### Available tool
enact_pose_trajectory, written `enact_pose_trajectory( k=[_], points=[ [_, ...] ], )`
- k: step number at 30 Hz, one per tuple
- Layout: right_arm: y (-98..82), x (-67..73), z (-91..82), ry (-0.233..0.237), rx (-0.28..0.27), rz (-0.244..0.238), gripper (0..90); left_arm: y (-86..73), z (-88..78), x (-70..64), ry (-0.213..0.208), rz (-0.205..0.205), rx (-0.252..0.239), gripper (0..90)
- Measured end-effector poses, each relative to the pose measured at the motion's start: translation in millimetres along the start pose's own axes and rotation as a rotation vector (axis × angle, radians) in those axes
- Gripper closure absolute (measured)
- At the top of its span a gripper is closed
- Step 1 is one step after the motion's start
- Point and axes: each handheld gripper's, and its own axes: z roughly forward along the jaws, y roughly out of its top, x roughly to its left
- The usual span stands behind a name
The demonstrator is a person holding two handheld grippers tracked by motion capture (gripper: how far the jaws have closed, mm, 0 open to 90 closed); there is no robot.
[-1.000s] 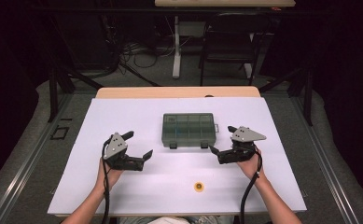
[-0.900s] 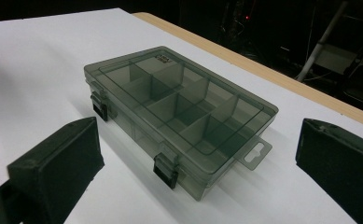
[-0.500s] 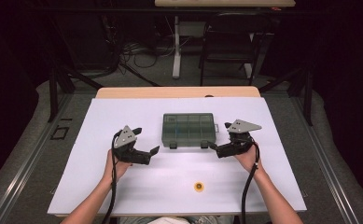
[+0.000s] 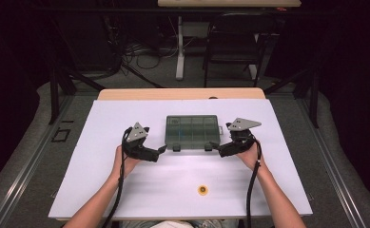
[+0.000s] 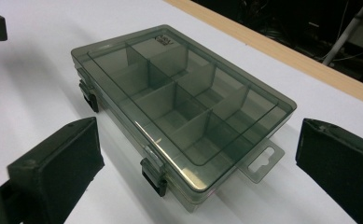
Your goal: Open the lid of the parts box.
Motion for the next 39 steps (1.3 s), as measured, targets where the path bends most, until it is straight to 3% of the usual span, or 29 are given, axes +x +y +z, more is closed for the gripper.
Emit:
enact_pose_trajectory(
  k=[5, 7, 12, 15, 26, 33, 39],
  points=[
    [1.3, -3.3, 7.2, 0.023, 0.031, -0.002, 0.0, 3.8, 10.7, 1.7, -0.033, 0.011, 0.016, 0.0],
    [1.1, -5.6, 9.4, 0.028, 0.033, 0.006, 0.0, 4.4, 15.1, 1.6, -0.033, 0.026, 0.024, 0.0],
    [-0.2, -7.9, 11.2, 0.044, 0.053, 0.003, 0.0, 2.7, 22.0, 3.3, -0.041, 0.016, 0.025, 0.0],
    [-1.9, -9.7, 11.6, 0.041, 0.057, 0.005, 0.0, 2.2, 27.6, 2.4, -0.046, 0.044, 0.05, 0.1],
    [-13.3, -15.1, 14.0, 0.048, 0.086, 0.039, 0.0, -2.5, 37.3, 6.4, -0.059, 0.051, 0.108, 1.0],
    [-18.3, -12.6, 16.6, 0.052, 0.12, 0.03, 0.0, -7.0, 40.6, 10.4, -0.077, 0.039, 0.129, 6.9],
    [-20.6, -11.0, 12.1, 0.057, 0.118, 0.025, 7.8, -8.7, 39.8, 10.6, -0.073, 0.048, 0.13, 15.1]
  ],
)
